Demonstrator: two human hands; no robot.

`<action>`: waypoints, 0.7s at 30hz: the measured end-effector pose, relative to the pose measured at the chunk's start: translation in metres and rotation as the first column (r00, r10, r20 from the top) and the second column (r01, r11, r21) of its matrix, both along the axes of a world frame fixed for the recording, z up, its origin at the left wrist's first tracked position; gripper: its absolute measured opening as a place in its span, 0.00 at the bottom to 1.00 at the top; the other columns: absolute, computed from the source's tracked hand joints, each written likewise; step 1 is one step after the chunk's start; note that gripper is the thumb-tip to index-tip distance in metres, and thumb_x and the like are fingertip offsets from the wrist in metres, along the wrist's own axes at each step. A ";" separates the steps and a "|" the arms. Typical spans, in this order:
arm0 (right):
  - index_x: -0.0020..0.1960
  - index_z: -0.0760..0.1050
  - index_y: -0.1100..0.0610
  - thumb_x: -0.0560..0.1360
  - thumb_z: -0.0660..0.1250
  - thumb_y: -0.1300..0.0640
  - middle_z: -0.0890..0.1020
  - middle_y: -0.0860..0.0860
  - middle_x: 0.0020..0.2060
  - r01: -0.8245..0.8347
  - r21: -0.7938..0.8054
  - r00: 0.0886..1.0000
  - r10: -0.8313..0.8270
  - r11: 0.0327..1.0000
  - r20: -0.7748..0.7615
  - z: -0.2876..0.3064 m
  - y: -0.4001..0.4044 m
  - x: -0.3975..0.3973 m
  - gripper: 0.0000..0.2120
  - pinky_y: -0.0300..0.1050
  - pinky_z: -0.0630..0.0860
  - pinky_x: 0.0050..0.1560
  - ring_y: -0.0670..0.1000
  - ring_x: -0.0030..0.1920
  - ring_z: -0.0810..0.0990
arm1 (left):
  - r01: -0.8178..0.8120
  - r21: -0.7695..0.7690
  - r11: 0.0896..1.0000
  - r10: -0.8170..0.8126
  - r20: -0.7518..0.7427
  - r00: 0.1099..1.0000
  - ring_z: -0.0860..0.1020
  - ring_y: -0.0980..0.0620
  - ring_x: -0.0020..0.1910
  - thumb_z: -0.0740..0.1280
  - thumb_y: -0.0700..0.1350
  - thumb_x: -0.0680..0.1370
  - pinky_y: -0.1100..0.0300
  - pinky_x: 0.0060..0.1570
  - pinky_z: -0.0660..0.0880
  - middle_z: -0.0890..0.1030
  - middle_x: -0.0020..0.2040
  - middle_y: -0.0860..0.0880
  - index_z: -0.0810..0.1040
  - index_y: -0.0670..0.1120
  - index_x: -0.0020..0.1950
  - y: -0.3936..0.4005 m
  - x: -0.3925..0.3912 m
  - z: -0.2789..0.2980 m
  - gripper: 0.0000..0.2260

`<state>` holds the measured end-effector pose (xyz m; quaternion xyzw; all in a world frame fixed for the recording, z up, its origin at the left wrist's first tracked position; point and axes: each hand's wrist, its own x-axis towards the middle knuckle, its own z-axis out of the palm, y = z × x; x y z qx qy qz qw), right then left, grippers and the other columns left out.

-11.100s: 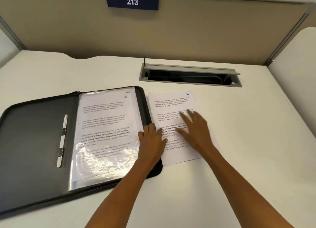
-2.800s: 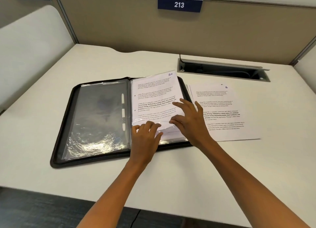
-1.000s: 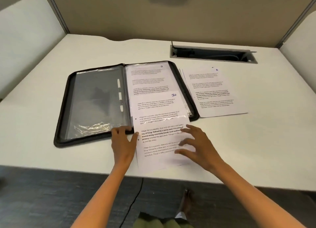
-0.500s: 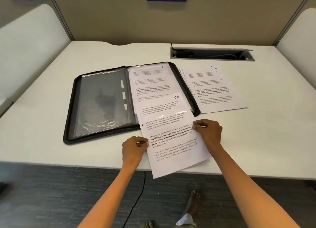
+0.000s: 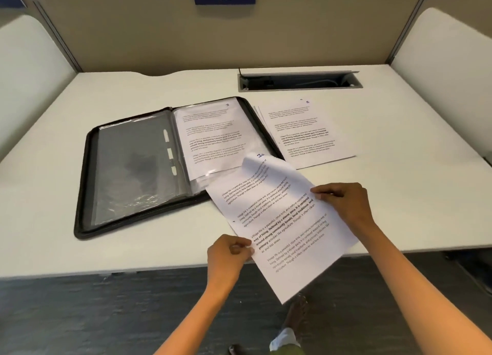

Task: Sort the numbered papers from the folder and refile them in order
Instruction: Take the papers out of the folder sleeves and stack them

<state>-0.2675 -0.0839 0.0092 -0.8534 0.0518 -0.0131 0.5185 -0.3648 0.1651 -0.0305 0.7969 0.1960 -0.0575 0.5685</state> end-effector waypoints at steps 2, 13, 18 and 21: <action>0.43 0.85 0.52 0.70 0.72 0.66 0.83 0.35 0.34 0.014 0.012 1.000 -0.014 1.000 0.015 0.008 -0.011 -0.001 0.09 0.23 0.70 0.41 0.33 0.38 0.79 | -0.009 -0.047 0.999 0.009 0.002 1.000 0.82 0.57 0.38 0.73 0.37 0.71 0.72 0.35 0.74 0.83 0.42 0.49 0.81 0.44 0.45 -0.010 0.000 0.005 0.06; 0.44 0.85 0.50 0.69 0.74 0.63 0.85 0.39 0.39 0.150 0.107 0.986 -0.157 0.983 0.060 0.039 -0.066 0.050 0.08 0.23 0.70 0.42 0.35 0.40 0.80 | 0.041 -0.079 0.996 -0.024 0.201 0.979 0.82 0.54 0.42 0.73 0.35 0.71 0.74 0.35 0.72 0.81 0.46 0.52 0.81 0.41 0.46 -0.058 0.076 0.047 0.06; 0.45 0.84 0.50 0.69 0.74 0.62 0.83 0.36 0.38 0.231 0.154 0.968 -0.243 0.961 0.065 0.032 -0.084 0.116 0.09 0.23 0.70 0.45 0.32 0.41 0.79 | 0.024 -0.057 0.998 -0.004 0.316 0.949 0.81 0.57 0.41 0.71 0.38 0.73 0.70 0.39 0.74 0.82 0.45 0.52 0.80 0.49 0.46 -0.064 0.143 0.052 0.07; 0.46 0.84 0.52 0.69 0.74 0.62 0.83 0.35 0.36 0.265 0.170 0.960 -0.277 0.949 0.051 0.022 -0.092 0.162 0.08 0.31 0.71 0.50 0.33 0.42 0.79 | -0.122 0.225 0.967 0.024 0.396 0.918 0.75 0.55 0.48 0.70 0.43 0.75 0.67 0.45 0.68 0.77 0.47 0.53 0.79 0.50 0.49 -0.054 0.177 0.039 0.04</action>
